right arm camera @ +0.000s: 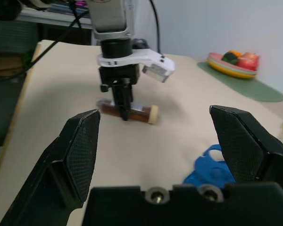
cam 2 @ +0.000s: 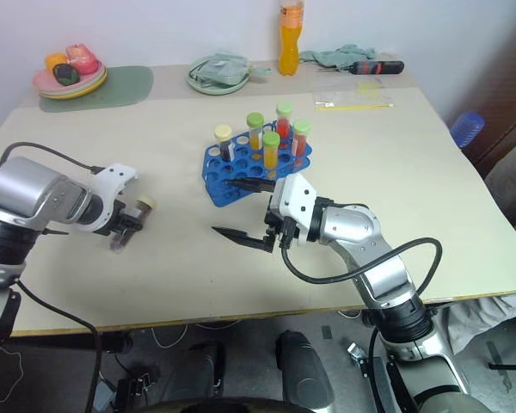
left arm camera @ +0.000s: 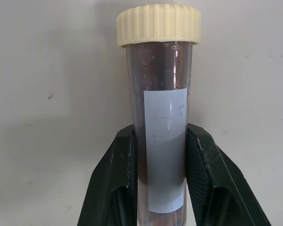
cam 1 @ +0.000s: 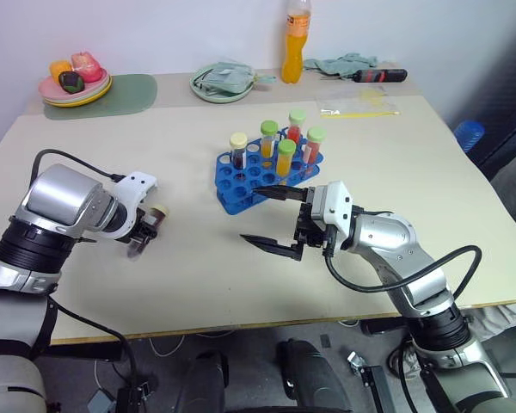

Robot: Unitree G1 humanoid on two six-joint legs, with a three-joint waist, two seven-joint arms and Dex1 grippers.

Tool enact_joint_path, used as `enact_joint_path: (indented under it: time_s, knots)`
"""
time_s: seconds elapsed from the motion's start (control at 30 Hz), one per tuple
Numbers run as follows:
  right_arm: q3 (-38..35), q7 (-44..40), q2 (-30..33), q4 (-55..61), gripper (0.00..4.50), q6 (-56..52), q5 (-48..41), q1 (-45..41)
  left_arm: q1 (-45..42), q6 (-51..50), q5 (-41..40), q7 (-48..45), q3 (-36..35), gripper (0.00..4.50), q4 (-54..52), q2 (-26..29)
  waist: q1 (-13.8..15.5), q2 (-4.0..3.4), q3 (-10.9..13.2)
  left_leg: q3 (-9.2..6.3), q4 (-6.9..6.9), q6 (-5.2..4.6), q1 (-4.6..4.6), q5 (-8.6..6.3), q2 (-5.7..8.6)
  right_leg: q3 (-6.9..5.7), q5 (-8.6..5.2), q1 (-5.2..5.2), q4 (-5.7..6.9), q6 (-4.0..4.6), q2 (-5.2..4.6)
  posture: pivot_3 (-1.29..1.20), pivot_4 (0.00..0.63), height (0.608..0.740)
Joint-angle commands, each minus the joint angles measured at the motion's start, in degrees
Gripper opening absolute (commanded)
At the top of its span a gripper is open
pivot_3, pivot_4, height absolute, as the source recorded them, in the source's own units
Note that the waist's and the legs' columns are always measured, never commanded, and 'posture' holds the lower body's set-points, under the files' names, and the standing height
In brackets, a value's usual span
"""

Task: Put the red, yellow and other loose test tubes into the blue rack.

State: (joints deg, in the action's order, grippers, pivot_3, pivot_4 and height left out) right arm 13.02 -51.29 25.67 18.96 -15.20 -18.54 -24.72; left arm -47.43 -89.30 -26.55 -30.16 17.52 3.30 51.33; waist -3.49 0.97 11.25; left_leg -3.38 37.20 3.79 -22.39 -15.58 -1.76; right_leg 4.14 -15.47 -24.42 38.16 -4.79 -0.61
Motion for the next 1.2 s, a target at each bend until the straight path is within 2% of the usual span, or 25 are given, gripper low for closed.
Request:
enact_joint_path:
  time_s: [0.03, 0.07, 0.13, 0.2, 0.23, 0.3, 0.37, 0.43, 0.47, 0.53, 0.6, 0.7, 0.83, 1.03, 1.2]
  knots:
    - [-0.9, -0.6, 0.7, 2.6, 4.13, -1.3, -1.8, -0.1, 1.7, 5.3, 3.0, 3.0, -7.0, 0.78, -1.6, -0.8, 0.2, 0.02, 0.0, -0.02, 0.02, 0.0, 0.0, 0.0, 0.0, -0.01, 0.0, 0.0, 0.02, 0.0, 0.0, 0.0, 0.15, 0.74]
    - [-1.1, -0.6, 0.8, 2.7, 4.13, -1.7, -2.0, 0.0, 2.1, 7.3, 3.6, 4.2, -9.4, 0.78, -2.3, -1.3, 0.3, 0.02, 0.0, -0.03, 0.03, 0.01, 0.0, 0.0, 0.0, -0.01, 0.0, 0.0, 0.03, 0.0, 0.0, 0.0, 0.15, 0.74]
    - [-2.4, -0.1, 1.1, 2.6, 4.13, -2.8, -2.8, 0.8, 5.9, 24.4, 5.9, 8.0, -18.4, 0.78, -8.9, -4.4, 0.9, 0.08, 0.0, -0.03, 0.04, 0.01, -0.02, 0.01, -0.01, -0.02, 0.01, 0.0, 0.01, 0.0, 0.0, 0.0, 0.15, 0.74]
    - [-3.6, 0.7, 1.1, 2.5, 4.13, -3.7, -3.6, 1.6, 8.5, 32.6, 6.1, 9.3, -23.6, 0.78, -14.5, -6.9, 1.2, 0.11, 0.0, -0.04, 0.08, 0.09, -0.1, 0.05, -0.04, -0.04, 0.02, -0.02, -0.03, 0.01, -0.06, 0.0, 0.15, 0.74]
    - [-4.4, 1.5, 0.9, 2.3, 4.13, -4.3, -4.1, 2.2, 9.7, 35.0, 4.5, 8.8, -26.1, 0.78, -18.1, -8.8, 1.4, 0.12, 0.0, -0.01, 0.07, 0.1, -0.14, 0.05, -0.03, -0.04, 0.02, -0.02, -0.1, 0.0, -0.1, 0.0, 0.15, 0.74]
    - [-6.7, 3.8, 0.2, 1.0, 4.13, -5.6, -5.1, 3.8, 13.9, 42.7, -2.3, 6.0, -30.0, 0.78, -29.2, -16.2, 1.9, 0.11, 0.0, 0.02, 0.07, 0.12, -0.2, 0.05, 0.01, -0.05, 0.02, -0.03, -0.15, -0.01, -0.2, 0.0, 0.15, 0.74]
    - [-7.7, 4.0, 1.1, -1.3, 4.13, -4.5, -3.9, 5.7, 19.0, 49.8, -3.1, 5.9, -27.6, 0.78, -36.6, -23.0, 2.8, 0.16, -0.1, 0.15, 0.05, 0.13, -0.2, 0.04, 0.05, -0.03, 0.02, -0.01, -0.23, -0.03, -0.35, 0.0, 0.15, 0.74]
    - [-9.1, 4.5, 2.2, -3.6, 4.13, -3.8, -2.7, 7.3, 23.2, 57.4, 5.0, 7.6, -19.2, 0.78, -38.7, -25.7, 3.0, 0.17, -0.1, 0.17, 0.09, 0.13, -0.19, 0.05, 0.16, 0.0, 0.05, 0.07, -0.27, -0.1, -0.41, 0.0, 0.15, 0.74]
    - [-10.2, 5.2, 2.4, -4.8, 4.13, -3.9, -2.5, 7.8, 24.3, 61.7, 9.1, 8.7, -15.1, 0.78, -37.3, -27.5, 2.9, 0.16, -0.1, 0.17, 0.12, 0.13, -0.14, 0.05, 0.19, 0.03, 0.06, 0.11, -0.26, -0.12, -0.4, 0.0, 0.15, 0.74]
    - [-11.2, 6.0, 2.6, -6.1, 4.13, -4.0, -2.4, 8.1, 25.3, 66.9, 13.1, 9.7, -11.4, 0.78, -34.8, -29.8, 2.8, 0.16, -0.1, 0.19, 0.14, 0.13, -0.02, 0.05, 0.22, 0.1, 0.1, 0.2, -0.22, -0.17, -0.34, 0.0, 0.15, 0.74]
    - [-13.3, 7.0, 3.1, -7.3, 4.13, -4.0, -2.7, 9.0, 24.7, 78.2, 19.1, 15.1, -7.6, 0.78, -24.7, -37.0, 2.6, 0.08, -0.1, 0.18, 0.19, 0.11, 0.0, 0.06, 0.2, 0.15, 0.1, 0.21, -0.21, -0.17, -0.25, 0.0, 0.15, 0.74]
    - [-14.7, 7.7, 3.5, -7.5, 4.13, -3.9, -2.5, 9.9, 22.3, 89.4, 24.3, 19.4, -6.0, 0.78, -12.8, -43.4, 2.6, 0.09, -0.1, 0.15, 0.23, 0.1, 0.09, 0.05, 0.19, 0.18, 0.11, 0.33, -0.21, -0.18, -0.18, 0.0, 0.15, 0.74]
    - [-15.1, 8.4, 3.4, -6.7, 4.13, -4.0, -2.4, 10.6, 19.5, 97.8, 27.4, 22.0, -6.8, 0.78, -1.3, -46.7, 2.4, 0.09, -0.1, 0.13, 0.19, 0.08, 0.09, 0.05, 0.17, 0.19, 0.11, 0.3, -0.19, -0.18, -0.14, 0.0, 0.15, 0.74]
    - [-15.8, 9.9, 3.2, -6.1, 4.13, -3.9, -2.3, 11.4, 17.1, 101.8, 29.5, 23.1, -7.2, 0.78, 9.0, -48.0, 2.7, 0.09, -0.1, 0.11, 0.2, 0.08, 0.07, 0.05, 0.18, 0.16, 0.11, 0.3, -0.19, -0.19, -0.15, 0.0, 0.15, 0.74]
    - [-15.7, 10.8, 2.9, -5.6, 4.13, -3.8, -2.5, 11.9, 16.1, 102.6, 28.0, 20.8, -7.5, 0.78, 13.7, -49.4, 2.7, 0.09, -0.1, 0.11, 0.2, 0.08, 0.06, 0.05, 0.18, 0.15, 0.11, 0.3, -0.19, -0.19, -0.15, 0.0, 0.15, 0.74]
